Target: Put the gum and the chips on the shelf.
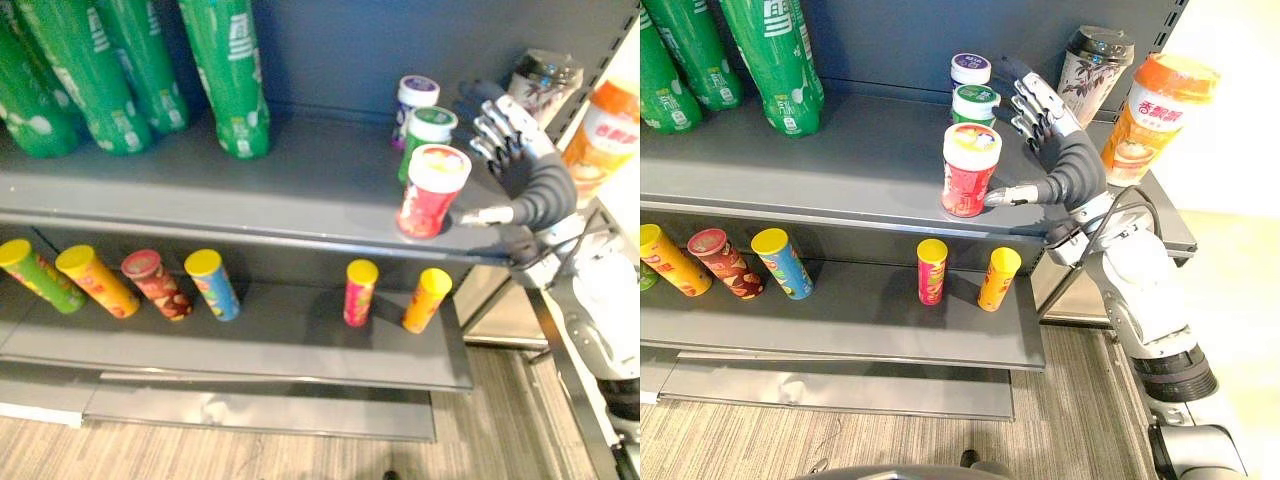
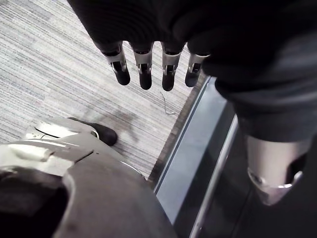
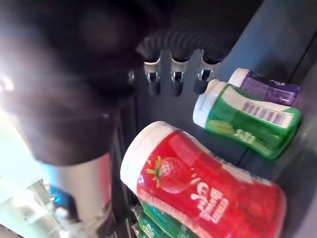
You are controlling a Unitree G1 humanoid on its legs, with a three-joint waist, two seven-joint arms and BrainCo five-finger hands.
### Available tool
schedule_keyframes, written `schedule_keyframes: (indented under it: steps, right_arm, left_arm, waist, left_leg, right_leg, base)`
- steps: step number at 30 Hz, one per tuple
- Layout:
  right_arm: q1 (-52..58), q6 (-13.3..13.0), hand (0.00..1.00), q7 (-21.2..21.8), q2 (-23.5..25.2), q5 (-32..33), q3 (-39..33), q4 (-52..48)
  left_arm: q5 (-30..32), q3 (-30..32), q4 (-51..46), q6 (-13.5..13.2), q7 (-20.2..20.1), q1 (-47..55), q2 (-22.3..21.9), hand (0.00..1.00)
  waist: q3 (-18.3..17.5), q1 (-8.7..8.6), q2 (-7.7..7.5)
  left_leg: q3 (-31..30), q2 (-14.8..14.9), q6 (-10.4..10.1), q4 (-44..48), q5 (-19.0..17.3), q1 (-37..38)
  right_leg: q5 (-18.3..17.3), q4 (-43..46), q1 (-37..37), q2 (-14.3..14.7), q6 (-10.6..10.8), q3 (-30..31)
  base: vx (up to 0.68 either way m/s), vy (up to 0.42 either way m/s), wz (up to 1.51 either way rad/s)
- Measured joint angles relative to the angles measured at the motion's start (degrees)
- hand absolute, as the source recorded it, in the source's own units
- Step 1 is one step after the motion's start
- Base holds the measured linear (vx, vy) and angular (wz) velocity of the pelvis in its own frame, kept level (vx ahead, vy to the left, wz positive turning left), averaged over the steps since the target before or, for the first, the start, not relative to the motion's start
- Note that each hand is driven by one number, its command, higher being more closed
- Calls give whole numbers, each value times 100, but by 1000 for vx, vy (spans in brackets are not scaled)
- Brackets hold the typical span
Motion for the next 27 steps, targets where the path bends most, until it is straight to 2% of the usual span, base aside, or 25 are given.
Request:
schedule_keyframes:
  steps: [5,8,13,14,16,20,21,27]
  right_arm:
    - [-338,-6,0,-33,-17,54,-206,0]
    - [-656,-75,0,-170,-166,105,-666,13]
    - [-1264,-379,0,-496,-572,453,-1490,305]
    - [-1442,-512,0,-625,-715,657,-1763,427]
    - [-1535,-547,0,-674,-791,774,-1954,465]
    - [-1733,-910,0,-906,-1018,1129,-2516,480]
    - [-1800,-1079,0,-1048,-1098,1145,-2743,564]
    - [-1490,-1254,0,-1399,-1132,1140,-3525,788]
  left_arm:
    - [0,42,-1,2,-1,10,-8,0]
    - [-1,89,-24,3,0,60,-22,0]
    - [-5,145,-124,5,8,115,-64,0]
    - [-6,146,-127,4,17,115,-66,0]
    - [-6,146,-127,5,27,116,-67,0]
    - [-6,142,-141,4,37,114,-75,0]
    - [-7,138,-152,4,41,114,-82,0]
    - [-7,130,-155,4,150,124,-138,0]
  waist:
    - [0,-9,-7]
    - [-1,-11,-10]
    - [-2,-18,-12]
    - [-3,-21,-13]
    - [-3,-25,-13]
    - [-18,-49,1]
    - [-44,-60,9]
    - [-129,-74,-3]
  left_leg:
    - [-1,9,0,-5,0,20]
    - [7,8,0,-10,-1,23]
    - [45,14,-2,-27,-1,35]
    - [74,23,-2,-42,-1,40]
    - [100,29,-2,-63,-1,58]
    - [123,39,-2,-97,-1,88]
    - [125,39,-2,-100,-1,90]
    - [136,41,-2,-101,-1,100]
  right_leg:
    - [1,-13,32,7,-1,0]
    - [1,-17,31,8,-1,7]
    - [28,-54,33,22,-24,51]
    - [59,-94,39,35,-28,81]
    - [64,-102,39,44,-28,101]
    - [64,-102,43,60,-28,123]
    - [64,-102,42,60,-27,125]
    - [64,-97,43,66,-27,134]
  base:
    - [0,0,0]
    - [0,0,0]
    - [0,0,-4]
    - [2,3,-9]
    - [9,7,-9]
    - [9,5,-3]
    - [0,0,0]
    - [0,0,0]
